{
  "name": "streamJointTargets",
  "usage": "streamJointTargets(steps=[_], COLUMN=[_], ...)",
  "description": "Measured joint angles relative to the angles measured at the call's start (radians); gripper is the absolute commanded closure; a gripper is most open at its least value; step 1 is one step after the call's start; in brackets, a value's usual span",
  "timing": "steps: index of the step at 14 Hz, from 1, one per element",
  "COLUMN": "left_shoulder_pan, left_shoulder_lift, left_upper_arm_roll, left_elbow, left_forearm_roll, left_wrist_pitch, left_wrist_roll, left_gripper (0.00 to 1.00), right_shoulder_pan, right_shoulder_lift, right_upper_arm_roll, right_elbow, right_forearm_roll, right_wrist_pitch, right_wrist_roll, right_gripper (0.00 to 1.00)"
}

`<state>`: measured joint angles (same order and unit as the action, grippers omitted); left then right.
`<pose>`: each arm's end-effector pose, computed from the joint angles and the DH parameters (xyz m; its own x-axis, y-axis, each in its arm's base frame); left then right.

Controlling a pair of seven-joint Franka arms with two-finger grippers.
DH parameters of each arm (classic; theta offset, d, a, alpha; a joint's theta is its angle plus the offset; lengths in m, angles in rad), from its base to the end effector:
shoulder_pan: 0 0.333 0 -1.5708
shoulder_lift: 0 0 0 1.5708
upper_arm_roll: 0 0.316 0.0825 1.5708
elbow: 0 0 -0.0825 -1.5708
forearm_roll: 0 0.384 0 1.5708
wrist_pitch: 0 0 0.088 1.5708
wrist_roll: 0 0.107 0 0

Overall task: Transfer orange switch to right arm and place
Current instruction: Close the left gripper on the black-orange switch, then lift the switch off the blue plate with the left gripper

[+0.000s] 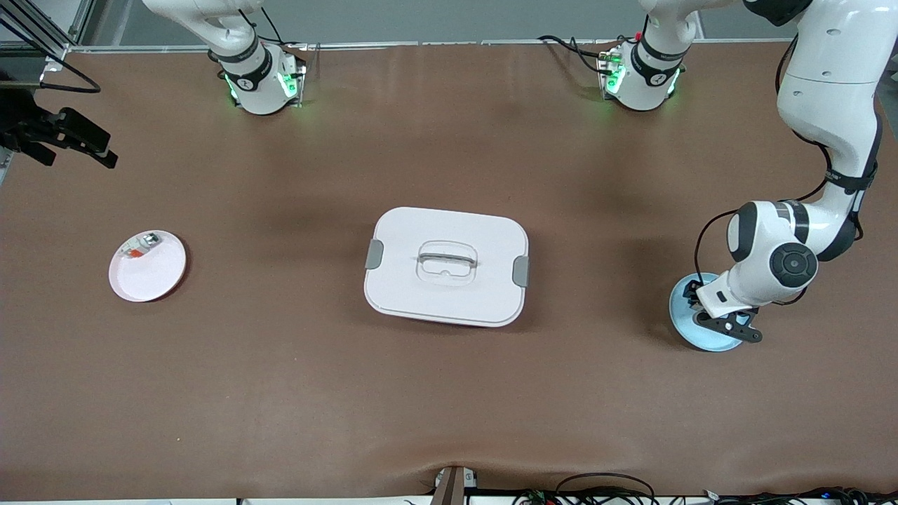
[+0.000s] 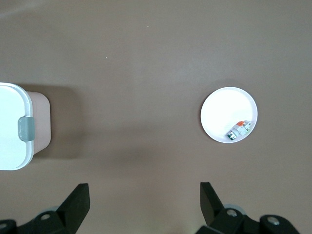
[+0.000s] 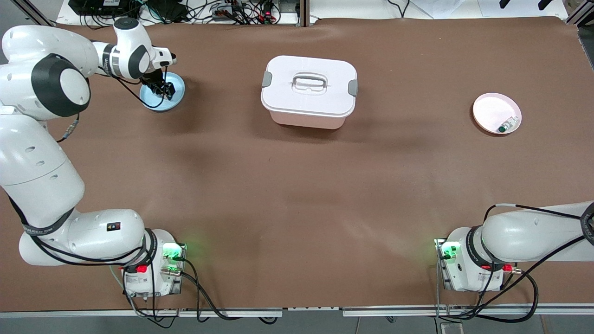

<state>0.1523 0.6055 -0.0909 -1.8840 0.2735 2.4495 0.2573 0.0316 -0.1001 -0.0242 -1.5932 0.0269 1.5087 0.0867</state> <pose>0.6290 0.0411 0.1817 0.9221 -0.3802 -0.0723 -0.3860 -0.9172 -0.0992 0.5166 0.0061 0.6621 0.9969 -0.0774 0.0130 -0.0770 -0.9966 -0.0305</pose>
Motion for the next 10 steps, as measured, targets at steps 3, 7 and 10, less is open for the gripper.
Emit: streamJointTargets(steps=[3, 7, 10], left_shoulder_pan=[0.002, 0.002, 0.002], left_shoulder_lift=[0.0, -0.005, -0.032], left_upper_arm_roll=[0.0, 0.0, -0.001], left_elbow=[0.001, 0.014, 0.024], left_forearm_roll=[0.0, 0.0, 0.0], left_wrist_pitch=[0.001, 0.002, -0.007], left_wrist_roll=[0.0, 0.0, 0.0], left_gripper=[0.82, 0.82, 0.82], right_shoulder_pan=[0.0, 0.0, 0.0], right_shoulder_lift=[0.0, 0.0, 0.0], right_upper_arm_roll=[0.0, 0.0, 0.0], right_elbow=[0.0, 0.0, 0.0], right_forearm_roll=[0.0, 0.0, 0.0], right_wrist_pitch=[0.0, 0.001, 0.001], right_wrist_roll=[0.0, 0.0, 0.0], right_gripper=[0.0, 0.0, 0.0])
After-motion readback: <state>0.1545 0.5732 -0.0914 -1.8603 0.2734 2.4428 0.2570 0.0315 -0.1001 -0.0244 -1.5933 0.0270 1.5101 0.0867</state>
